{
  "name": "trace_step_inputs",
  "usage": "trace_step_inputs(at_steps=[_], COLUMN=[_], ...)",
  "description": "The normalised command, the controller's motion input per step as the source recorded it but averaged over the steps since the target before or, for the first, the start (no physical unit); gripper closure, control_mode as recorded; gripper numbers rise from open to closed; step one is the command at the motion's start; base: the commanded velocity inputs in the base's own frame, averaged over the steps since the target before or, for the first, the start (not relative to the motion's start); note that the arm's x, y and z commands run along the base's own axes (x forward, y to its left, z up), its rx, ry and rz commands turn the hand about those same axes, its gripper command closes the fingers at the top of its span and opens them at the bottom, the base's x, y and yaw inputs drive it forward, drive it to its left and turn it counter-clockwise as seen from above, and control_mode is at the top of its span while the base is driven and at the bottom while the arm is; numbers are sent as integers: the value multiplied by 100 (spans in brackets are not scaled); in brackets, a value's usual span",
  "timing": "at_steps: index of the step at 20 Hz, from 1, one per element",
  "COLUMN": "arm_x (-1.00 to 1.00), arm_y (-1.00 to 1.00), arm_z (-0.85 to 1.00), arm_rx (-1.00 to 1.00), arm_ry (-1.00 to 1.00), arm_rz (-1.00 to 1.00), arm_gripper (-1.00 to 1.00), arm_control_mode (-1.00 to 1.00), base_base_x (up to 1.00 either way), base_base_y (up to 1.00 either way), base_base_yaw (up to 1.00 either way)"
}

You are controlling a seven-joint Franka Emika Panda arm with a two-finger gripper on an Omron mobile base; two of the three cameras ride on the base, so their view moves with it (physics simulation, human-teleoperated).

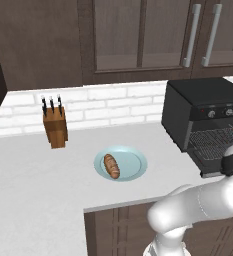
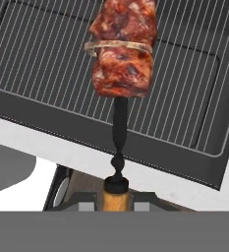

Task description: Pick up the kebab skewer and baguette bread, and place them inside the toaster oven. Close the toaster oven door and start by setting the timer.

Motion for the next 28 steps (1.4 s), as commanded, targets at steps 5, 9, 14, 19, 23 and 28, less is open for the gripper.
trace_step_inputs(at_steps=[5,9,14,19,23,28], arm_x=[34,41,33,19,24,21], arm_y=[-1,-6,-20,-35,-17,-1], arm_z=[-22,-19,-12,-16,-6,-2], arm_rx=[0,0,0,0,0,0], arm_ry=[0,0,0,0,0,0], arm_rz=[0,0,0,0,0,0], arm_gripper=[100,100,100,100,100,100], arm_control_mode=[-100,-100,-100,-100,-100,-100], base_base_x=[0,0,0,0,0,0], base_base_y=[0,0,0,0,0,0], base_base_yaw=[0,0,0,0,0,0])
